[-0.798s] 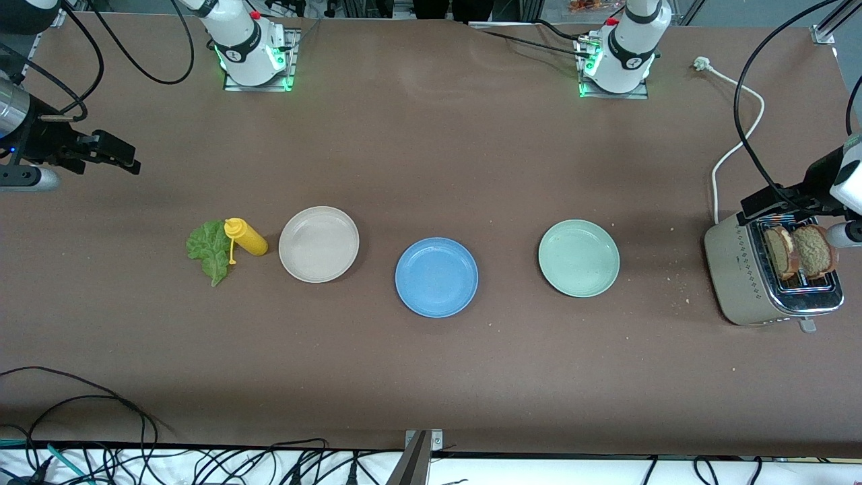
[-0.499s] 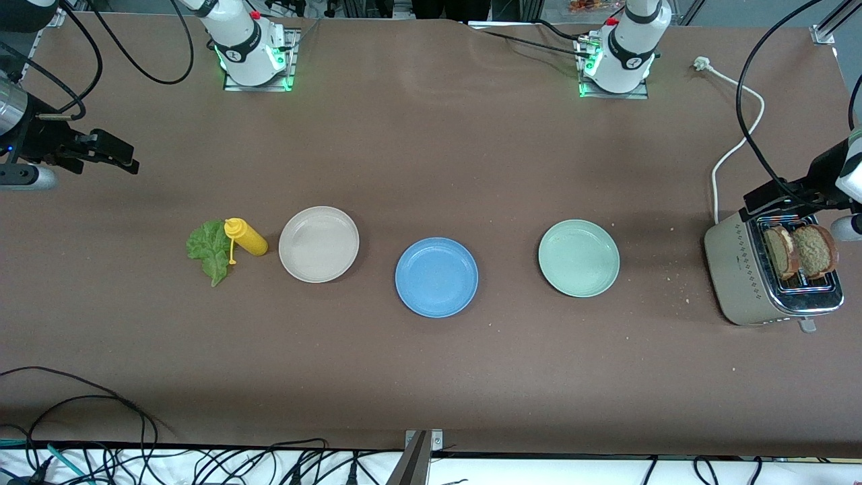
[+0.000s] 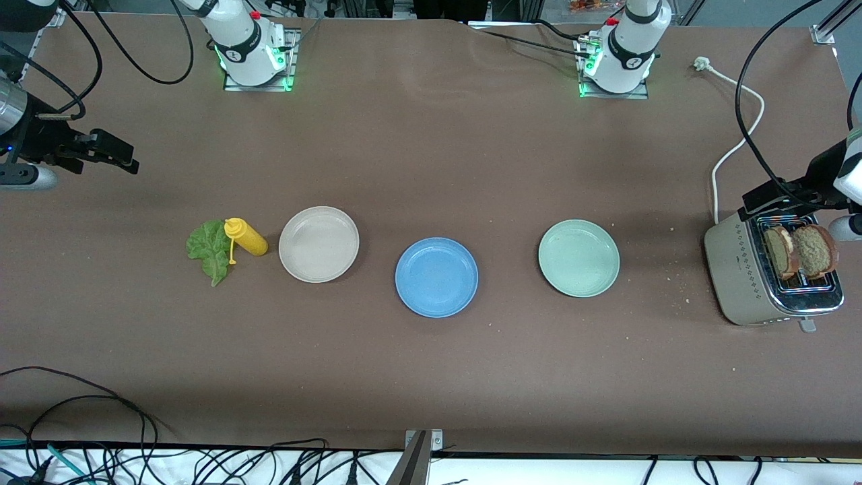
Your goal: Make sandwich in blue plate with both arms
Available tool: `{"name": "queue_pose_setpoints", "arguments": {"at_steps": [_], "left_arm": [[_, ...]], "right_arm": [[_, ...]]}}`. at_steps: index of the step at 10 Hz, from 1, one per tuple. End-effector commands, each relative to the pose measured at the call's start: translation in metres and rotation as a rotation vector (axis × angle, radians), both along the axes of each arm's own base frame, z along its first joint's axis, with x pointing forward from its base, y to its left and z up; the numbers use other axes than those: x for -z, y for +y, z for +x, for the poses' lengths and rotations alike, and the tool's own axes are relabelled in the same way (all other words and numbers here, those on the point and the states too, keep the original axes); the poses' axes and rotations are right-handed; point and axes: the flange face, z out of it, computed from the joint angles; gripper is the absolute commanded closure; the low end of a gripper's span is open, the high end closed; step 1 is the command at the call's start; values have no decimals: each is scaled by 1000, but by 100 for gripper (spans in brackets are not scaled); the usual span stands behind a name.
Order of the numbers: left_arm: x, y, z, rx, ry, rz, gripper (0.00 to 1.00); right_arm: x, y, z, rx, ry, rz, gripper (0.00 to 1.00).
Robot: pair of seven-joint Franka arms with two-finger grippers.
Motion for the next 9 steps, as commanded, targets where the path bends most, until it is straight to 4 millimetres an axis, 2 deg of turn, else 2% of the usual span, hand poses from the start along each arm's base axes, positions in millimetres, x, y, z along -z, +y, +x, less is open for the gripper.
{"name": "queue_pose_setpoints", "arguments": {"at_steps": [1, 6, 9], "left_arm": [[-3, 0, -8, 2, 3, -19, 0], [0, 2, -8, 1, 14, -10, 0], [-1, 2, -8, -2, 11, -10, 0]], "right_arm": [[-7, 1, -1, -14, -9, -2, 0], [-9, 1, -4, -16, 0, -1, 0], [-14, 10, -5, -31, -15, -4, 0]]}}
